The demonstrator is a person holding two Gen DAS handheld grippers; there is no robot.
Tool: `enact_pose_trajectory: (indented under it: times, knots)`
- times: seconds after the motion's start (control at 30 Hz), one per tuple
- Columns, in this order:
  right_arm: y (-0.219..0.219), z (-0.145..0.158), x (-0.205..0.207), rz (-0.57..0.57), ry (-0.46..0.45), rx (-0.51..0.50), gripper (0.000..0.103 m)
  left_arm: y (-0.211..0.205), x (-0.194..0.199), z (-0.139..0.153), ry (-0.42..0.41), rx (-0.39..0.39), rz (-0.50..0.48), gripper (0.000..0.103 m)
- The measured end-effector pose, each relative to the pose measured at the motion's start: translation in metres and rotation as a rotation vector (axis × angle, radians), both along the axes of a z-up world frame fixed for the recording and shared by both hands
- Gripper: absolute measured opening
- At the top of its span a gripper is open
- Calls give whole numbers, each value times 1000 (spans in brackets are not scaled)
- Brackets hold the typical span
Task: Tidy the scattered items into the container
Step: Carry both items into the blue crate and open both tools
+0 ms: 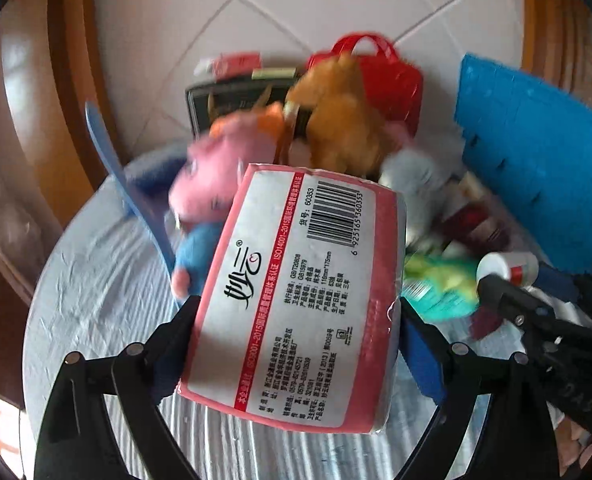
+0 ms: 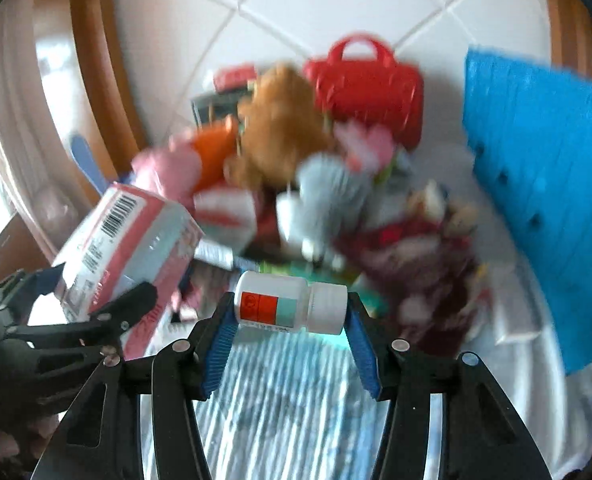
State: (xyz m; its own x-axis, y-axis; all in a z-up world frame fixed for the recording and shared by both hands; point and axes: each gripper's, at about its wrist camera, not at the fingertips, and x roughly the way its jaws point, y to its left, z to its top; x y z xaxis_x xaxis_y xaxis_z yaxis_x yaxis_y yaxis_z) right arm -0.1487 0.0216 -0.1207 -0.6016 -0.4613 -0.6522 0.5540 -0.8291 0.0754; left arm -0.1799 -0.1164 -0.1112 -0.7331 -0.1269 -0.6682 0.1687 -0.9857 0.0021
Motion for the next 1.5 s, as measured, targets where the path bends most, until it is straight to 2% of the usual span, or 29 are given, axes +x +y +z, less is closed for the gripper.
enact_pose_trajectory:
  times: [0.1,0.23,0.4,0.6,0.7,0.97,1.07,1.2,1.27,1.33,1.4,1.5]
  knots:
    - [14,43,12,0,82,-13,52,18,9,31,57,-8,-14,92]
    - [53,95,20,-8,189,-25,52,51,19,69,137,-17,-34,92]
    - [118,149,16,-12,299,-37,52,119,16,111,224,-24,-43,92]
    - [225,199,-20,-31,379,-26,53,210,-9,156,274,-9,-52,92]
    - [263,215,-49,-58,397,-2,53,244,-24,177,280,-27,-71,92]
    - [335,248,-123,-195,399,28,53,314,-93,230,304,25,-187,92]
    - [360,256,-160,-238,365,28,53,342,-128,240,268,61,-223,92]
    - [388,261,-210,-275,323,103,53,386,-191,240,146,81,-237,92]
    - [392,255,-243,-279,307,158,53,400,-231,234,78,78,-204,92]
    - [398,244,-292,-258,272,195,53,411,-271,223,13,62,-160,92]
    - [397,239,-330,-245,249,222,53,417,-319,205,-71,60,-91,92]
    - [392,226,-396,-208,195,250,53,421,-375,175,-146,67,17,92]
